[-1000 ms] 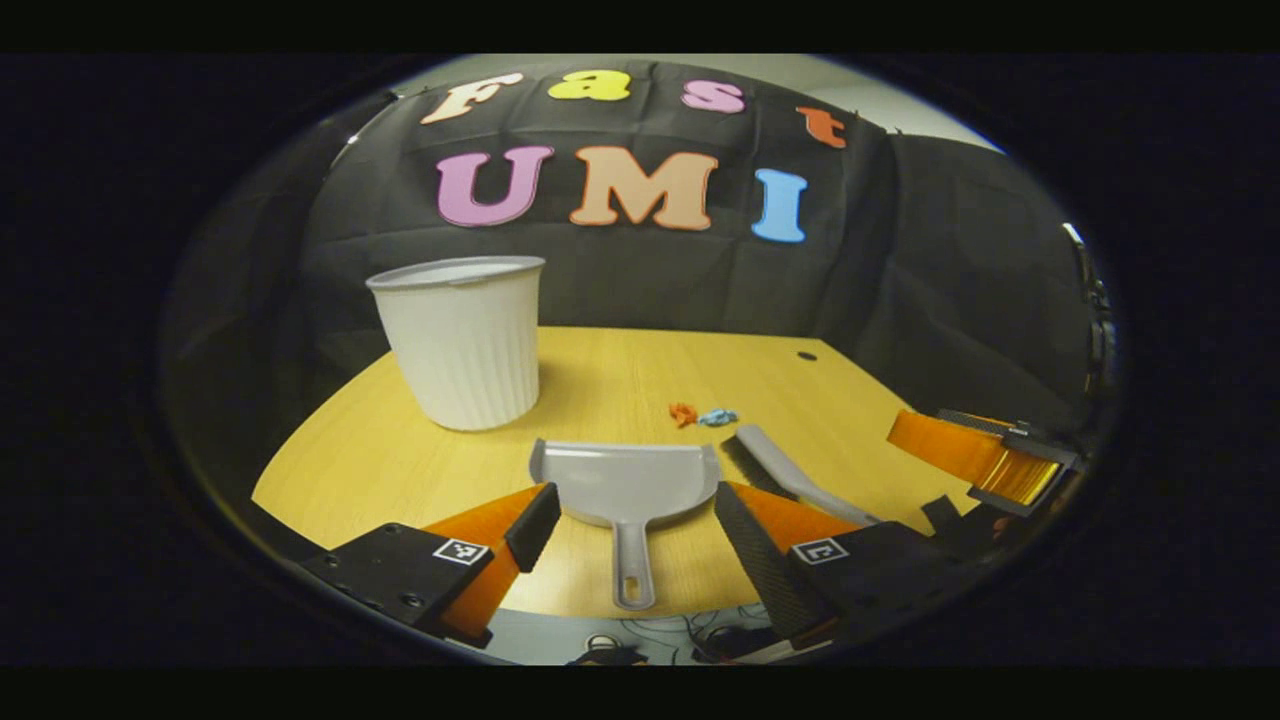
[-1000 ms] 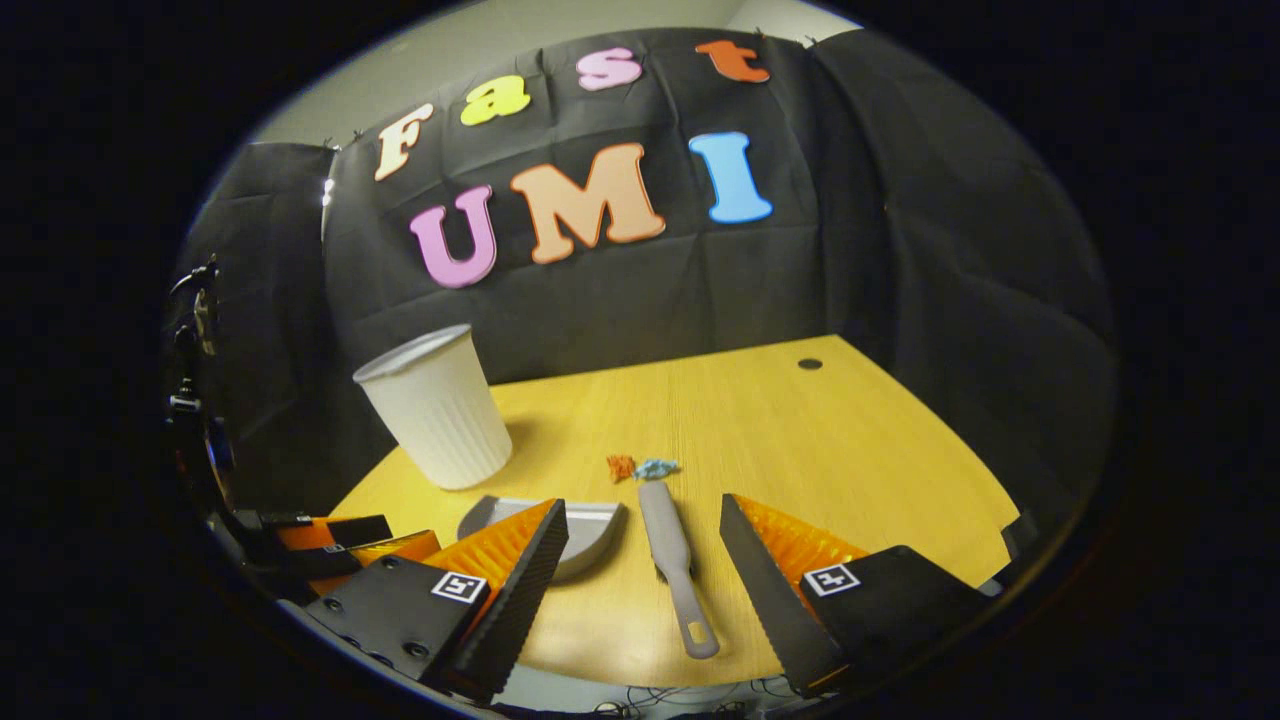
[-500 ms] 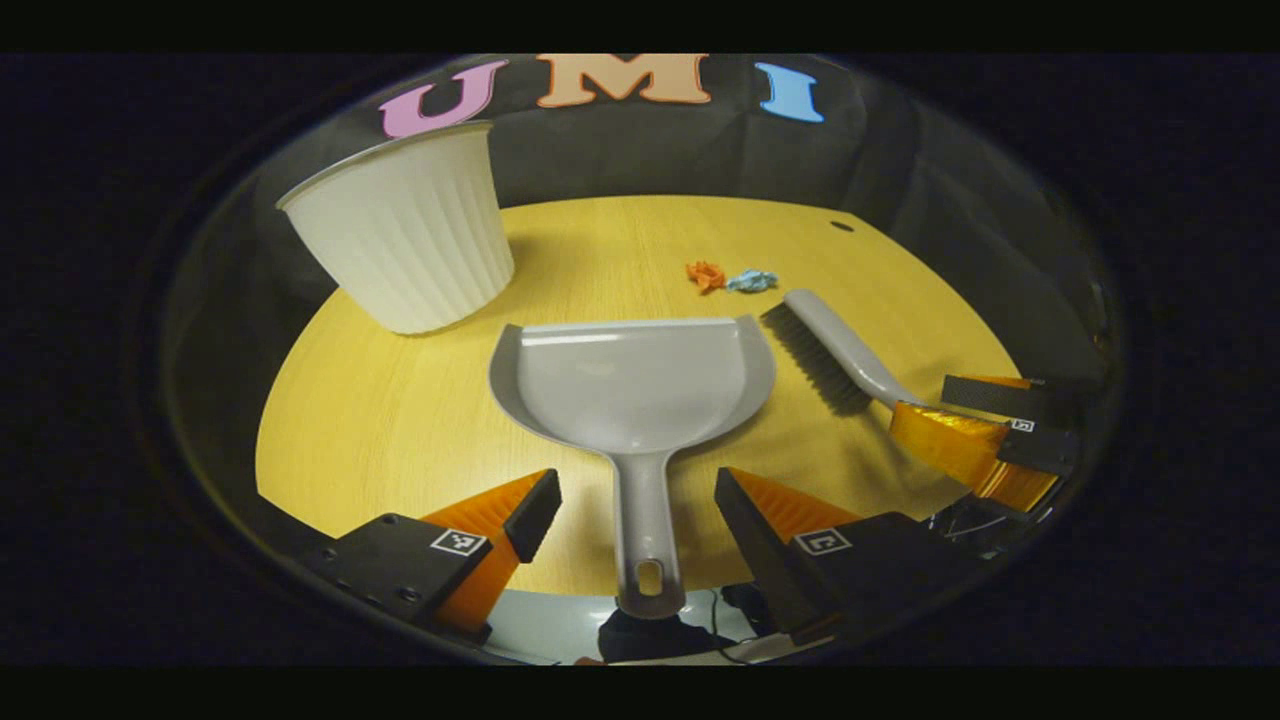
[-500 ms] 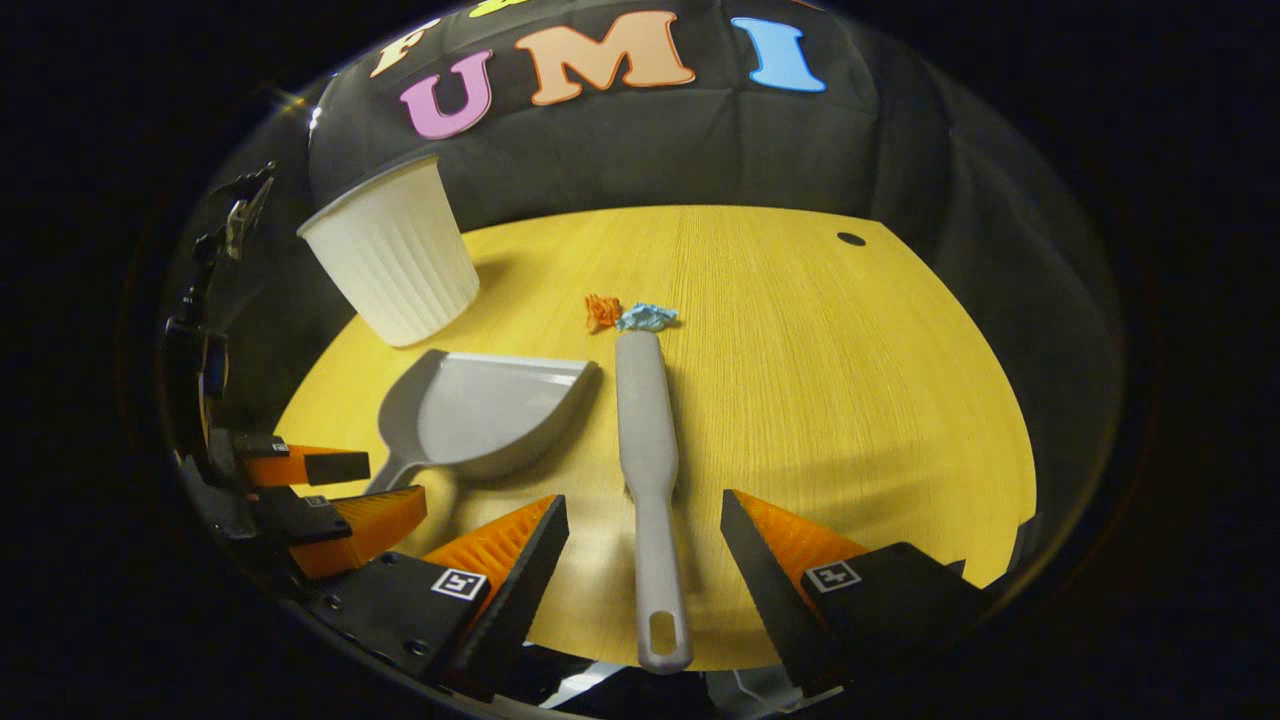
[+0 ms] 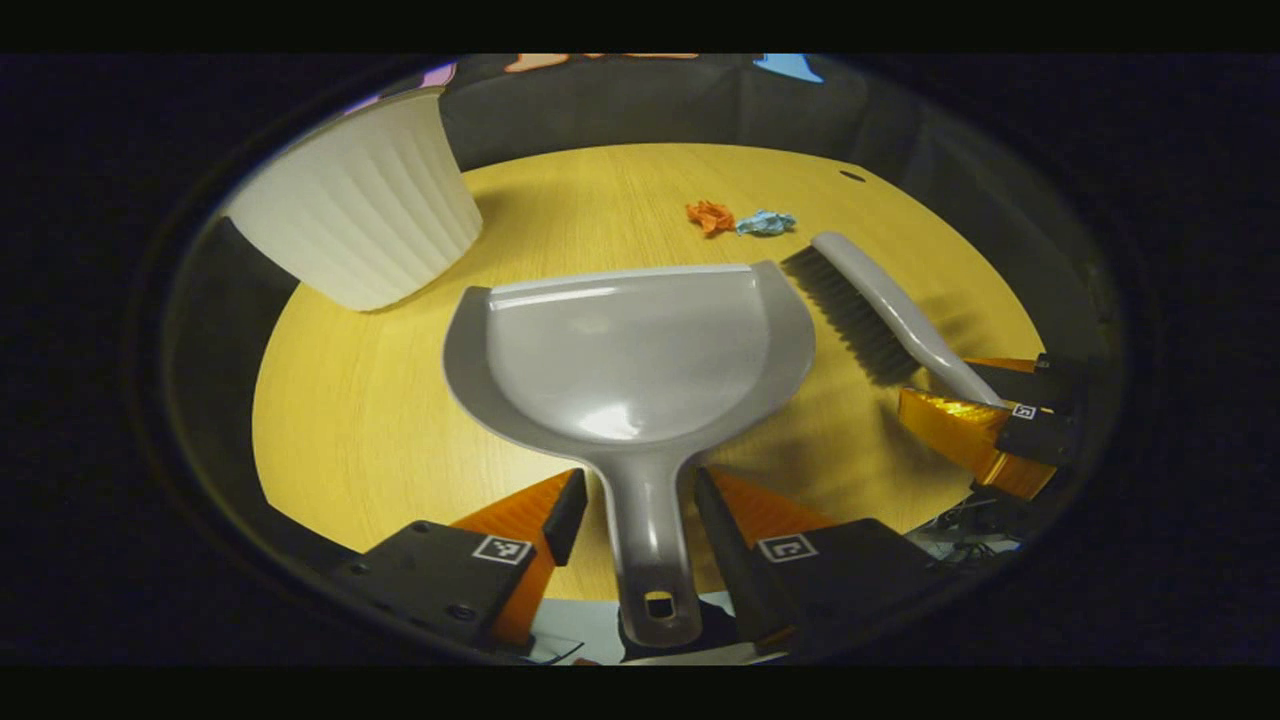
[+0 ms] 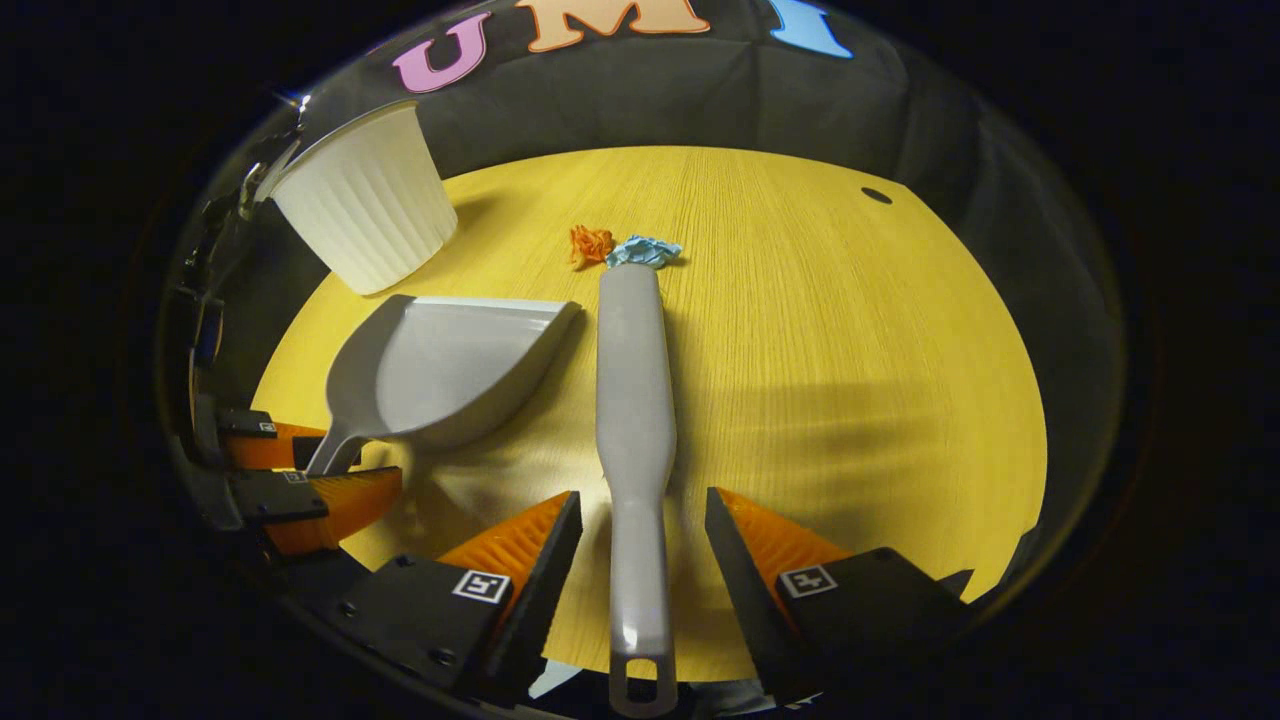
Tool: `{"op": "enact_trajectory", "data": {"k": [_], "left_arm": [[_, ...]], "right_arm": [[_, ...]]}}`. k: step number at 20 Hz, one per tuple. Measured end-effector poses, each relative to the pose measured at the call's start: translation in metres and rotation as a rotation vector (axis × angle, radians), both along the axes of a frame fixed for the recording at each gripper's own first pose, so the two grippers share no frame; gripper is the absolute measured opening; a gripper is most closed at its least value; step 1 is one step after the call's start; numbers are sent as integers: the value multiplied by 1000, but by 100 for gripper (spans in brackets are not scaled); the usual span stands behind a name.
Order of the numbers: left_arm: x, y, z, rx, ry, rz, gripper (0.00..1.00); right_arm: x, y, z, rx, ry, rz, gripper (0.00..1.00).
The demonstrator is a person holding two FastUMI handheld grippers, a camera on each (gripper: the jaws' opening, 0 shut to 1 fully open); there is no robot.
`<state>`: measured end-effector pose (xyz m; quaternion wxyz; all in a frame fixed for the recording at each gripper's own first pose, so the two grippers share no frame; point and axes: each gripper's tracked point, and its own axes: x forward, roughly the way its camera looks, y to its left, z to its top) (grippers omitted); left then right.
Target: Pick up the small broom and dustpan from the desktop, sweep the trash into the dustpan with the broom, and then empty the trash into the garbage bin.
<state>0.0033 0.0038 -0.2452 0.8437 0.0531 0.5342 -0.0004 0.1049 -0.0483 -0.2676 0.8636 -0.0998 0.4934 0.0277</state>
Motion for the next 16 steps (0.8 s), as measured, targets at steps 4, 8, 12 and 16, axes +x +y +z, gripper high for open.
{"op": "enact_trajectory", "data": {"k": [4, 8, 12, 16], "left_arm": [[-6, 1, -2, -2, 40, 18, 34], [-1, -3, -2, -47, -19, 14, 27], [-2, -8, 5, -108, -60, 20, 24], [4, -8, 15, -120, -115, 25, 24]], "right_arm": [[-1, 1, -6, 1, 54, -3, 30], [-1, 3, -2, 33, 65, 24, 26], [4, 1, -1, 62, 37, 22, 23], [4, -6, 20, 100, -13, 22, 23]]}}
